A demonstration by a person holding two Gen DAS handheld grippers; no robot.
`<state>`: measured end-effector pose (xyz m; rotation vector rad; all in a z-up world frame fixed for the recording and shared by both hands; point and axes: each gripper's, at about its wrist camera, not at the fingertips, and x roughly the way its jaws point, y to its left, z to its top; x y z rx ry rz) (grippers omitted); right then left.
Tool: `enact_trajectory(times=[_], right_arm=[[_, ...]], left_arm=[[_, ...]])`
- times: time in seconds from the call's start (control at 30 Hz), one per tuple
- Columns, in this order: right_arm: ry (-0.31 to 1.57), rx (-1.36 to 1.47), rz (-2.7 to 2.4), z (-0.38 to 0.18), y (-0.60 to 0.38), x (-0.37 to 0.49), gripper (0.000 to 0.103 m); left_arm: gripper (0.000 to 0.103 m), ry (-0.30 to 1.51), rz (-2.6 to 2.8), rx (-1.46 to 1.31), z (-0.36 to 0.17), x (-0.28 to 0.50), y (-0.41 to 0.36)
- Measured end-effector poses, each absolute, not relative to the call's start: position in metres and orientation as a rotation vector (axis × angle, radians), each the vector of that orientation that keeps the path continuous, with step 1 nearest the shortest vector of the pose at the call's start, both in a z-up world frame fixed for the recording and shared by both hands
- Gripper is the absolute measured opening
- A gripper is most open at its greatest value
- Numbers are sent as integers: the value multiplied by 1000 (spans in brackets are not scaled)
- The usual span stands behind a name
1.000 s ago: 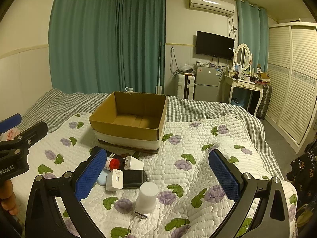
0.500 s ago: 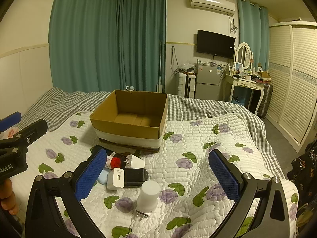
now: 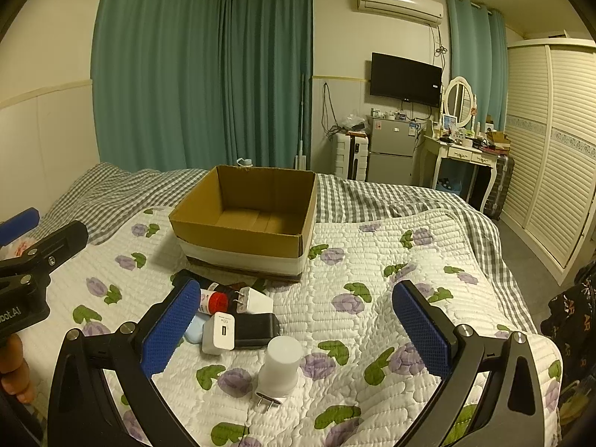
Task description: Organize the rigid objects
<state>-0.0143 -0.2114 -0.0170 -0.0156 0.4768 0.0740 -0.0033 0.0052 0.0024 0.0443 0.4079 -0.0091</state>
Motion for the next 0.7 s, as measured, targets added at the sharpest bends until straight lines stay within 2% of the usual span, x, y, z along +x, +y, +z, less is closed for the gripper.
enact_trajectory(times=[0.53, 0.7], right_arm=[[481, -15, 84, -19, -210, -15, 103], [528, -32, 73, -34, -216, -9, 103]], left_arm=[[103, 409, -13, 43, 2, -3, 5], [103, 456, -18, 36, -16, 6, 3]])
